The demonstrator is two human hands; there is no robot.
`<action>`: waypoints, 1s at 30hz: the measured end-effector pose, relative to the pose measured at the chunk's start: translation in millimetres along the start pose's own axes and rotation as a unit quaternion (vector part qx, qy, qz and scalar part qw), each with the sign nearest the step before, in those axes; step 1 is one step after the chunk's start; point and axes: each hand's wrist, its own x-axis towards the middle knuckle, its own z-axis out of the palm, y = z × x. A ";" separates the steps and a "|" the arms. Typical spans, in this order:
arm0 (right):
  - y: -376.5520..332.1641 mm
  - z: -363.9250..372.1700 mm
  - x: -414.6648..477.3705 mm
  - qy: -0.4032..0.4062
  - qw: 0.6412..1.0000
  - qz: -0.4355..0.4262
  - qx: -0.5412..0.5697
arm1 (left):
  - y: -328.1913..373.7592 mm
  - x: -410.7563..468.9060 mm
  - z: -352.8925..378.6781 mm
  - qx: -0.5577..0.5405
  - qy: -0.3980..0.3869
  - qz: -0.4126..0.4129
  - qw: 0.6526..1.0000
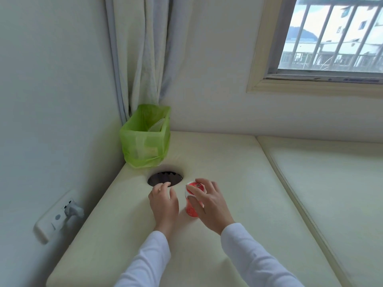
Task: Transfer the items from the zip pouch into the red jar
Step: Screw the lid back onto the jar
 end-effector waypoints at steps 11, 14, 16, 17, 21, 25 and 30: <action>1.1 19.2 -8.3 -0.021 0.995 0.012 -0.095 | -3.1 0.0 0.1 0.008 0.006 0.007 1.000; 3.6 24.1 -10.9 -0.010 0.995 0.008 -0.102 | -3.3 1.5 1.8 0.012 0.003 0.008 1.000; 5.8 26.3 -12.0 0.007 0.994 0.007 -0.109 | -1.6 2.1 2.3 0.011 0.004 0.013 1.000; 6.4 27.3 -11.9 0.020 0.993 0.004 -0.112 | -0.5 2.9 2.3 0.010 0.005 0.015 1.000; 4.3 33.4 -13.7 0.052 0.992 -0.003 -0.117 | 5.2 4.1 0.7 0.013 0.006 0.028 1.000; 4.2 26.7 -12.4 0.013 0.992 0.027 -0.124 | 6.4 1.9 -1.1 0.015 -0.003 0.031 0.999; 1.5 9.9 -10.0 -0.030 0.997 0.072 0.006 | 0.7 1.1 -4.9 0.100 -0.035 0.057 0.993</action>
